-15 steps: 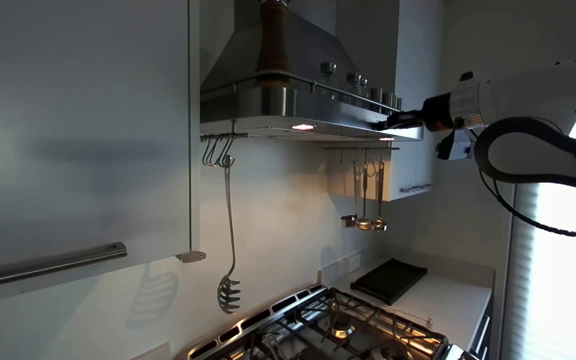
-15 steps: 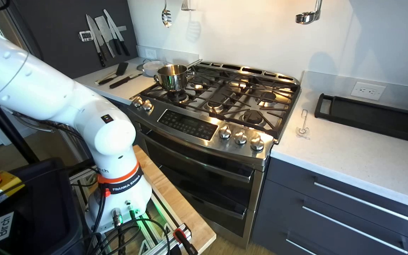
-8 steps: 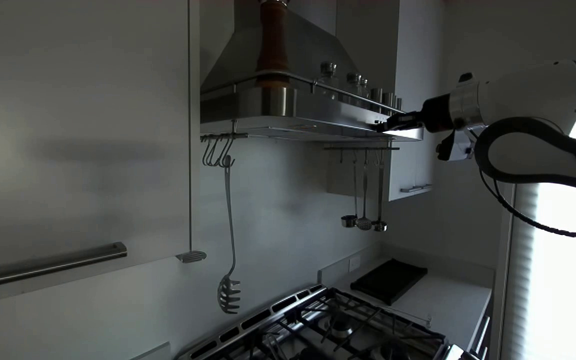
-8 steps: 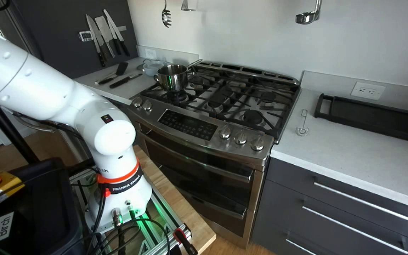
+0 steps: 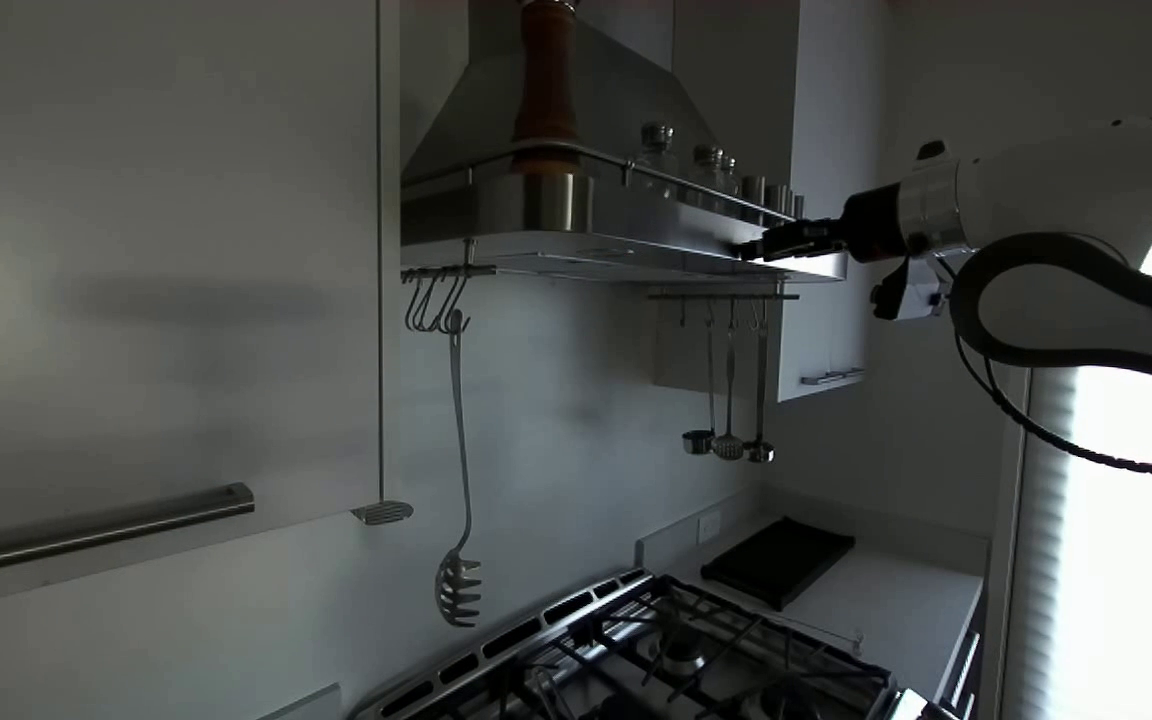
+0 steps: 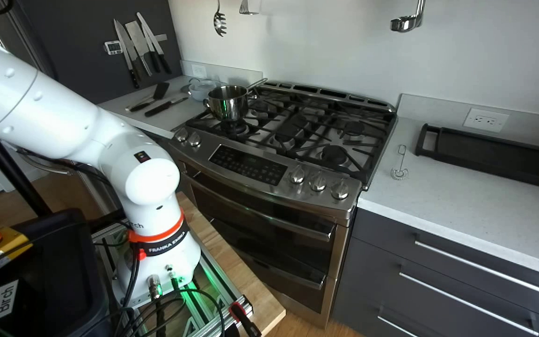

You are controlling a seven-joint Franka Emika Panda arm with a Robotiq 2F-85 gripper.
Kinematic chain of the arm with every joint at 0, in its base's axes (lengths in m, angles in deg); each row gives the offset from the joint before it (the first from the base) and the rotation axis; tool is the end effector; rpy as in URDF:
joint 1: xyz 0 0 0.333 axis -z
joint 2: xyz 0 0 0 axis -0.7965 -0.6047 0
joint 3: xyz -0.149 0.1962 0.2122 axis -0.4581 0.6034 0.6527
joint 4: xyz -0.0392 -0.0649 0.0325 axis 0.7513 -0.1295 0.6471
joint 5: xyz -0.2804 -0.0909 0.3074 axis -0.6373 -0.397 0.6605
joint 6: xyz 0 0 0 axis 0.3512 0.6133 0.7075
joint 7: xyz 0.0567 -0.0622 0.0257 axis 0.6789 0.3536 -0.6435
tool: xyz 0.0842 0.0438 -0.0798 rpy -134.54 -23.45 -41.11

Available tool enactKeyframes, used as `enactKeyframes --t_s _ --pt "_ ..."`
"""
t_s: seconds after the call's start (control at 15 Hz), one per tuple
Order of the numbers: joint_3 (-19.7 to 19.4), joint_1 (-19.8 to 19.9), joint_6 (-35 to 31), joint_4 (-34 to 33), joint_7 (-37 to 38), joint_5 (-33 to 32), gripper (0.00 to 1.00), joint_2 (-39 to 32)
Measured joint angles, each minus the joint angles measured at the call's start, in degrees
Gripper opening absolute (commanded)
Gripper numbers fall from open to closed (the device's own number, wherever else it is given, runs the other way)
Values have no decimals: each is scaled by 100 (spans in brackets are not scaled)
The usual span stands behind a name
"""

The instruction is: Push the far left button on the kitchen hood

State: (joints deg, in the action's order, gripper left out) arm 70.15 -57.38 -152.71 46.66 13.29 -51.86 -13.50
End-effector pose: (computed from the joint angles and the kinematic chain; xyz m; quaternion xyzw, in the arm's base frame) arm 0.3583 0.1608 0.9202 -0.7360 -0.1070 -0.6666 0.0492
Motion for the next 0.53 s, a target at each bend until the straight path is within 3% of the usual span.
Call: enactKeyframes --t_s 0.13,0.53 --pt "25 -3 -130 -53 0 0 99 -3" --pt "96 230 -44 -274 146 -17 100 52"
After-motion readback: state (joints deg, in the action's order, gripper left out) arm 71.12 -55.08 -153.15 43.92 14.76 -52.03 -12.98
